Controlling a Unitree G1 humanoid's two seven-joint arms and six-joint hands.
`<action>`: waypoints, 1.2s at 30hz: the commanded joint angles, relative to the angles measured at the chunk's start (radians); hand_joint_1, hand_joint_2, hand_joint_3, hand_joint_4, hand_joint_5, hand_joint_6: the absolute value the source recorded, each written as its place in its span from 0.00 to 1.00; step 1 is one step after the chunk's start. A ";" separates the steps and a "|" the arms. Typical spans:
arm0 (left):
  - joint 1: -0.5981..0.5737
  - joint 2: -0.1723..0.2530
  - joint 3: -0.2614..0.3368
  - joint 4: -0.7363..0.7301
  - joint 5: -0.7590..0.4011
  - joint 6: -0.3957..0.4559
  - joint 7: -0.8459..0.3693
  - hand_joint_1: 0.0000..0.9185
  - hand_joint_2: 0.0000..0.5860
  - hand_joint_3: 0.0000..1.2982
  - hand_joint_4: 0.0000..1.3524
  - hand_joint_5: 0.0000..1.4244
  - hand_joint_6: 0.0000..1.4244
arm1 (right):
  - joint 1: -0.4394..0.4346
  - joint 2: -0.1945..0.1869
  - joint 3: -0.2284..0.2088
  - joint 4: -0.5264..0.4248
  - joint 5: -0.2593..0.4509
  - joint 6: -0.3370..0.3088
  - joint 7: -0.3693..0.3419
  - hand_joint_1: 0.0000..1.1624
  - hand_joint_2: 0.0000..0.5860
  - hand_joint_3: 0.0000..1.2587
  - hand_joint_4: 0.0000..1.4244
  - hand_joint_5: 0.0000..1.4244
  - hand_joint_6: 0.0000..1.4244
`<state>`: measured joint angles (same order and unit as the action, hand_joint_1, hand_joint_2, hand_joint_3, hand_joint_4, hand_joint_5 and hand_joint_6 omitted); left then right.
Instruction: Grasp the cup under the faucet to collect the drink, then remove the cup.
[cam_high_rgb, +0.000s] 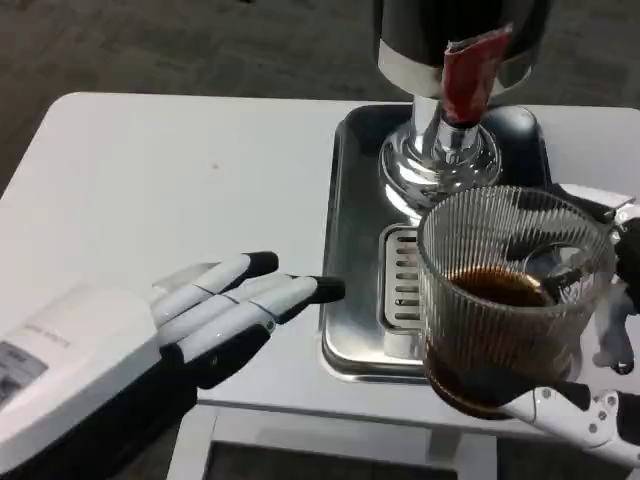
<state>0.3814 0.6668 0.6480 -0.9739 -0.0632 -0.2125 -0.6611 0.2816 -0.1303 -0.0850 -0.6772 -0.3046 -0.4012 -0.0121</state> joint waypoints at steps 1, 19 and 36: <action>0.014 0.001 -0.001 -0.003 0.015 -0.015 -0.013 0.00 0.10 0.06 0.00 0.00 0.03 | -0.007 0.006 0.000 -0.035 0.026 -0.025 -0.002 0.67 0.38 0.74 0.76 0.89 1.00; 0.084 -0.023 0.091 0.020 -0.016 -0.056 -0.032 0.00 0.10 0.05 0.00 0.00 0.03 | -0.059 0.017 0.069 -0.020 -0.009 0.005 0.012 0.67 0.40 0.74 0.77 0.90 1.00; 0.099 -0.019 0.147 0.071 -0.056 -0.099 -0.036 0.00 0.10 0.05 0.00 0.00 0.03 | -0.103 0.030 0.139 -0.026 -0.060 0.060 0.017 0.66 0.40 0.74 0.77 0.90 1.00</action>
<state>0.4677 0.6489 0.7768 -0.9121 -0.1087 -0.2968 -0.6849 0.1958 -0.1178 0.0325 -0.6757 -0.3654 -0.3383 0.0090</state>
